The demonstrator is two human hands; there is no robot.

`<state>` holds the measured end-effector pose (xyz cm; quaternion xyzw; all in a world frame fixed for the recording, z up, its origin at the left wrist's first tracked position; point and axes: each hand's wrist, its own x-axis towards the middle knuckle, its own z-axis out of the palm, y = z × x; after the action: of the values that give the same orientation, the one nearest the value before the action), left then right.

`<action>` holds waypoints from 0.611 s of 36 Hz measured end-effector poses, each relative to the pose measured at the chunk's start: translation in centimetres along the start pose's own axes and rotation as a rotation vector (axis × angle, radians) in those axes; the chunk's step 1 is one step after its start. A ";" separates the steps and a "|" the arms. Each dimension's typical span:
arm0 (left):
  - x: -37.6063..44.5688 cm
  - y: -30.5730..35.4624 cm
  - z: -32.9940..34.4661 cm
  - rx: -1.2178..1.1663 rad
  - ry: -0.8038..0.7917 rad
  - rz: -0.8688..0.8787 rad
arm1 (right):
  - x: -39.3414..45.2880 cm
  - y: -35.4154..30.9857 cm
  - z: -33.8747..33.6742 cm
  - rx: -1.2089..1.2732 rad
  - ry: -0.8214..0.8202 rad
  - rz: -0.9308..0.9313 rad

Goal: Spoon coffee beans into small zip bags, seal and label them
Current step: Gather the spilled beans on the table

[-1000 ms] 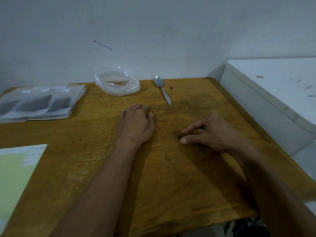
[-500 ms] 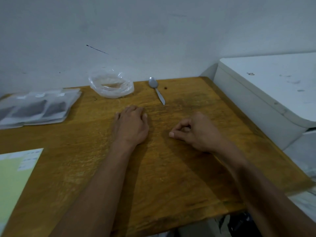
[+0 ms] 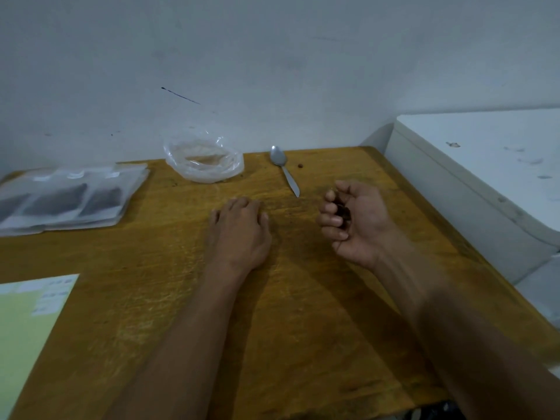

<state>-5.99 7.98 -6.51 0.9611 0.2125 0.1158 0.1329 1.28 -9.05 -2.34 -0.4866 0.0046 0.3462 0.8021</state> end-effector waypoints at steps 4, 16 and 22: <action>0.8 0.3 0.2 0.001 0.005 -0.007 | 3.9 -1.3 0.7 -0.300 0.210 -0.152; 3.2 0.4 1.0 -0.012 0.004 -0.040 | 15.3 -2.7 1.3 -1.435 0.528 -0.569; 3.4 0.4 0.9 -0.013 -0.004 -0.041 | 16.7 -2.5 1.4 -1.559 0.537 -0.519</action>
<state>-2.63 8.93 -6.67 0.9559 0.2311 0.1124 0.1422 14.91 0.55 -5.38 -0.9490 -0.1562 -0.0701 0.2649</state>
